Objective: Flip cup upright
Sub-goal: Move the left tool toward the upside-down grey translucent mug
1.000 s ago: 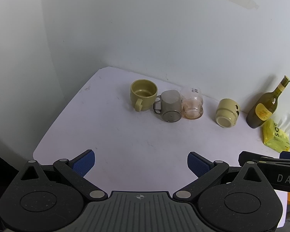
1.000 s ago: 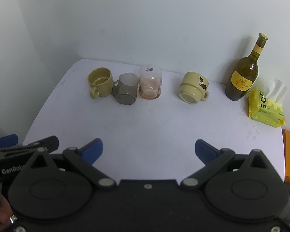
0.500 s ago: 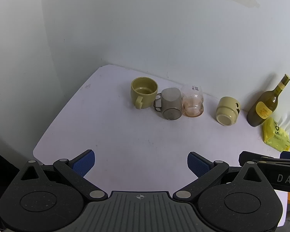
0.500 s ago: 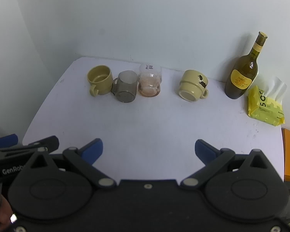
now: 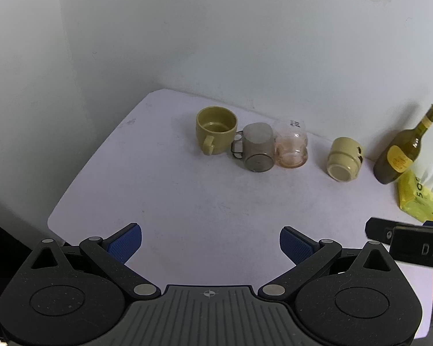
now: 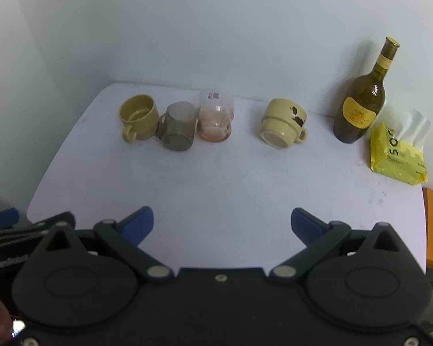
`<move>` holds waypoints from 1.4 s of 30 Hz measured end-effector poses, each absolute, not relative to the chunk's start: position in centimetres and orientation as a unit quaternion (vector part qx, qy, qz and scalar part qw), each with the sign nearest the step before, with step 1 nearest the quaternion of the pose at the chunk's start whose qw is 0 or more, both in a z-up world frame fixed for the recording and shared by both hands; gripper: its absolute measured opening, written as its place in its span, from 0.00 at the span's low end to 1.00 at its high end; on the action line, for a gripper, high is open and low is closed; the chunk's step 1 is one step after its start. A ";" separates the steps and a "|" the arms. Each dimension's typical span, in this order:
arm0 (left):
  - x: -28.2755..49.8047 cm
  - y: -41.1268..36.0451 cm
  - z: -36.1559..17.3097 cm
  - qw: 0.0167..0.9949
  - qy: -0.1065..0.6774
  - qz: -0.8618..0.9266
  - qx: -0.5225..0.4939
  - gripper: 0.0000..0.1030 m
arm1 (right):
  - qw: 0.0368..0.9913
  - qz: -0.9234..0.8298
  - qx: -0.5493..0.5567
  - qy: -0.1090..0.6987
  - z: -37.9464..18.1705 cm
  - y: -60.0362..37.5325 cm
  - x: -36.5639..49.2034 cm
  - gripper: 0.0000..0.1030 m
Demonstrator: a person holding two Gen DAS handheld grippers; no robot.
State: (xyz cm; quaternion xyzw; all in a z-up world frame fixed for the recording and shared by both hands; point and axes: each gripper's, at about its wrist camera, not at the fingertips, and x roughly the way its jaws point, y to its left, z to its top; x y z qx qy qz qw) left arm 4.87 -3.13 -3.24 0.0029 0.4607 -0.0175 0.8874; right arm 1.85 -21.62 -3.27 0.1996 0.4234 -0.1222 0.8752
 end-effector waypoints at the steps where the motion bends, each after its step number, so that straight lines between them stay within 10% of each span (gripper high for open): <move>1: 5.1 -3.3 -3.3 0.888 0.460 -0.012 0.004 1.00 | 0.880 -0.120 0.200 0.414 -3.6 -22.5 2.4 1.00; 20: 9.0 -6.3 -7.0 0.893 0.446 0.056 -0.008 1.00 | 0.906 -0.047 0.189 0.374 -12.2 -30.1 13.2 0.96; 42: 23.7 -22.8 -16.8 0.901 0.404 -0.105 0.119 0.91 | 0.873 -0.134 0.271 0.383 -17.3 -40.5 5.1 0.96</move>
